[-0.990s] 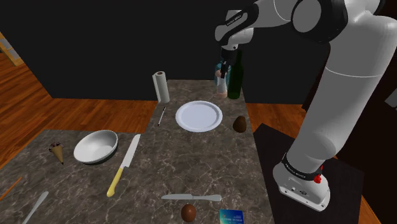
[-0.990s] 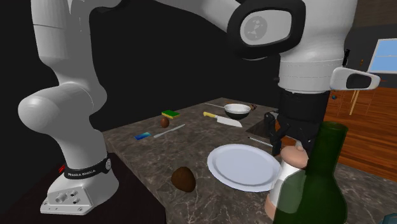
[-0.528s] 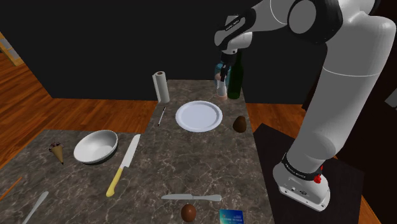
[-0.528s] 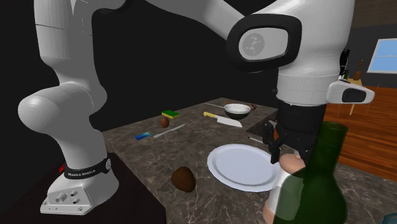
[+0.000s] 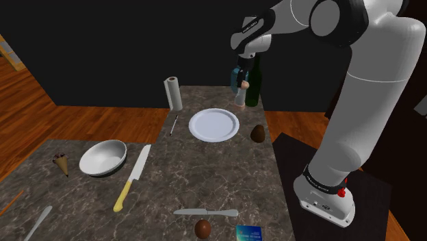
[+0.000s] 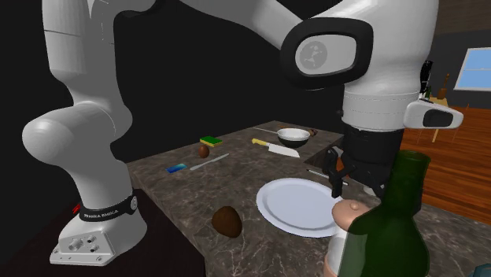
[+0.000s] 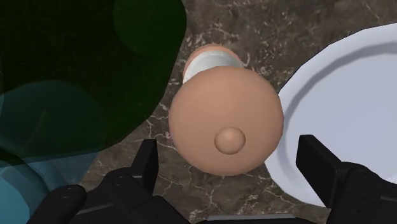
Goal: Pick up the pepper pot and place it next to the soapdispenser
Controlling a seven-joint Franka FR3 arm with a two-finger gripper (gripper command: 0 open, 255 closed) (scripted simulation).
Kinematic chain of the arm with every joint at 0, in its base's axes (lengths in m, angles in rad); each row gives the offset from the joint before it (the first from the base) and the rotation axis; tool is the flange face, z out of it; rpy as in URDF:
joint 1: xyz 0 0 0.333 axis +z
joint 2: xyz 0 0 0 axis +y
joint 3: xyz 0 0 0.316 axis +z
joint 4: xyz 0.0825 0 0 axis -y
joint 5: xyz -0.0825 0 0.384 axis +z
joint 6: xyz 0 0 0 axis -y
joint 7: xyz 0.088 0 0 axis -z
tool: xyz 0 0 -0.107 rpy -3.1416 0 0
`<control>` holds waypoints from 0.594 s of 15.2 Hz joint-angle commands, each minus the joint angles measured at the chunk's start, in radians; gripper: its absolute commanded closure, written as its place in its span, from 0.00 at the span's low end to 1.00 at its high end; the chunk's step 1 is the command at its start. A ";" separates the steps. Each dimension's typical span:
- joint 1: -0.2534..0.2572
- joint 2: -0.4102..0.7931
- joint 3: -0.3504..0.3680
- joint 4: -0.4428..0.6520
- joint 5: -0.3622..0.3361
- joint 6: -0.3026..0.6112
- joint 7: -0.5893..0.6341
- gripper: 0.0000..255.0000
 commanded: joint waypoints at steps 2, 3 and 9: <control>0.000 0.000 0.000 0.000 0.000 0.000 0.000 0.00; 0.001 -0.019 -0.003 0.012 -0.011 -0.029 0.007 0.00; 0.003 -0.065 -0.008 0.053 -0.037 -0.112 0.025 0.00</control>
